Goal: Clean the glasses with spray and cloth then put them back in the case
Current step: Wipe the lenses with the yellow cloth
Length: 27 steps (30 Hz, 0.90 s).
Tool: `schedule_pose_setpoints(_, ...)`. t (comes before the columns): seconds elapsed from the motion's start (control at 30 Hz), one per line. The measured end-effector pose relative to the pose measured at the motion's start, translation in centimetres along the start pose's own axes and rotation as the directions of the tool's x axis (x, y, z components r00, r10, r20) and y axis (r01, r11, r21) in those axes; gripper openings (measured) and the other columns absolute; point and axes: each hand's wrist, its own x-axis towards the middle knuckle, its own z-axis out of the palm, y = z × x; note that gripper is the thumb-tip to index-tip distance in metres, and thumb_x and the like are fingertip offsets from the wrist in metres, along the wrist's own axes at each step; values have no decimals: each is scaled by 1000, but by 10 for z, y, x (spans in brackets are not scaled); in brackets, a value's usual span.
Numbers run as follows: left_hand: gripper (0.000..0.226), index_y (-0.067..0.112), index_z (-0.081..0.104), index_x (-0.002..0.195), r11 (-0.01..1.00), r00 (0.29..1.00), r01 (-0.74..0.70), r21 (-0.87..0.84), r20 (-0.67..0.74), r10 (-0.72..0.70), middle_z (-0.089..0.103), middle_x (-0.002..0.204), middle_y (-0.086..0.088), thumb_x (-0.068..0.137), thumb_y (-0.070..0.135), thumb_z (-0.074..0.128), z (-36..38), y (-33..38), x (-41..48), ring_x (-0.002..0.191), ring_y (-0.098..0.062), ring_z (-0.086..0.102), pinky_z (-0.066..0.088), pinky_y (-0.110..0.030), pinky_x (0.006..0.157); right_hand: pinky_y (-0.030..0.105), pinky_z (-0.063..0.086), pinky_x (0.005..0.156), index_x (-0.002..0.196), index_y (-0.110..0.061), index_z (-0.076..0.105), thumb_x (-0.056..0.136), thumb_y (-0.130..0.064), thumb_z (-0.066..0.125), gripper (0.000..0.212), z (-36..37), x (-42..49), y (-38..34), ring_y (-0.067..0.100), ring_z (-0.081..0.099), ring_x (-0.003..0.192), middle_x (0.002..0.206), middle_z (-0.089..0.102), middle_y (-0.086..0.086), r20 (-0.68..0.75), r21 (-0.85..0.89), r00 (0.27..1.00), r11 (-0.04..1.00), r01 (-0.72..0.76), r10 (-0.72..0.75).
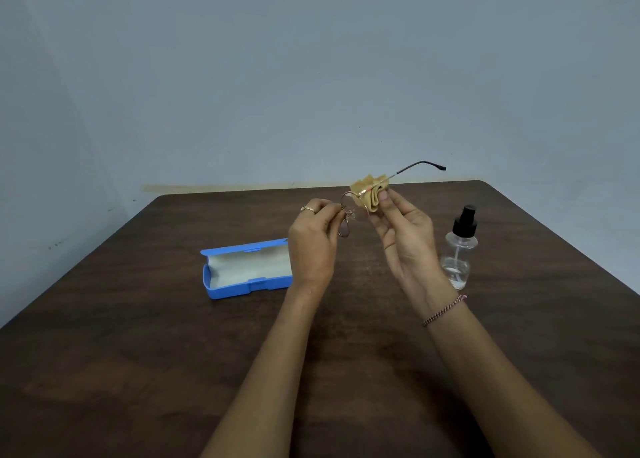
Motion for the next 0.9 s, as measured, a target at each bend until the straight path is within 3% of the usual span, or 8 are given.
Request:
schedule_pose_setpoints(0.13,9,7,73,86,995,999,-40,93,-32,43,65,85,-3,84,12,66,-2,0,0,72,-12,58,45,-21,61,19,54,67,95,0,64,87,-3,55,12,0,0,-1,11,70,78,80,73,3,-12,47,1000,999,-23,23)
schedule_pose_setpoints(0.23,19,9,73,92,985,998,-50,163,-38,57,64,86,-4,86,21,60,-4,-3,2,74,-13,57,40,-17,62,20,55,73,100,2,64,79,-8,61,23,-1,0,-1,13,68,83,85,73,5,-8,22,999,999,-44,45)
schedule_pose_setpoints(0.37,17,11,73,98,978,998,-46,203,-28,53,63,89,-5,87,20,63,-3,-8,1,78,-12,56,39,-15,64,20,55,75,98,-1,66,72,-12,66,28,-2,-1,-2,16,66,87,89,72,8,-14,-32,999,998,-46,46)
schedule_pose_setpoints(0.5,16,13,73,99,967,994,-93,236,-39,105,63,88,-6,86,19,66,-5,-9,3,77,-15,57,44,-19,58,17,50,67,87,-12,69,67,-16,70,21,-4,-1,-6,9,63,76,78,72,-1,-25,-118,994,987,-110,108)
schedule_pose_setpoints(0.6,14,9,72,96,961,987,-138,239,-49,154,64,87,-8,82,13,69,-6,-10,4,75,-19,60,50,-25,54,18,48,65,84,-13,69,73,-11,69,12,-4,0,-8,9,62,73,75,71,-1,-1,-166,988,974,-154,156)
schedule_pose_setpoints(0.73,18,5,71,100,969,990,-134,206,-14,140,66,94,-8,82,5,68,-3,-9,2,81,-19,62,55,-29,63,17,54,64,84,-7,66,84,4,59,13,-2,-1,-9,7,66,68,73,72,1,23,-153,992,981,-119,124)
schedule_pose_setpoints(0.9,41,8,62,121,977,987,-154,148,64,145,65,103,-7,81,-2,65,-2,-4,1,90,-16,62,47,-20,79,20,56,69,86,-4,66,84,5,58,12,-5,2,-8,12,68,73,76,72,4,21,-103,995,990,-96,99)
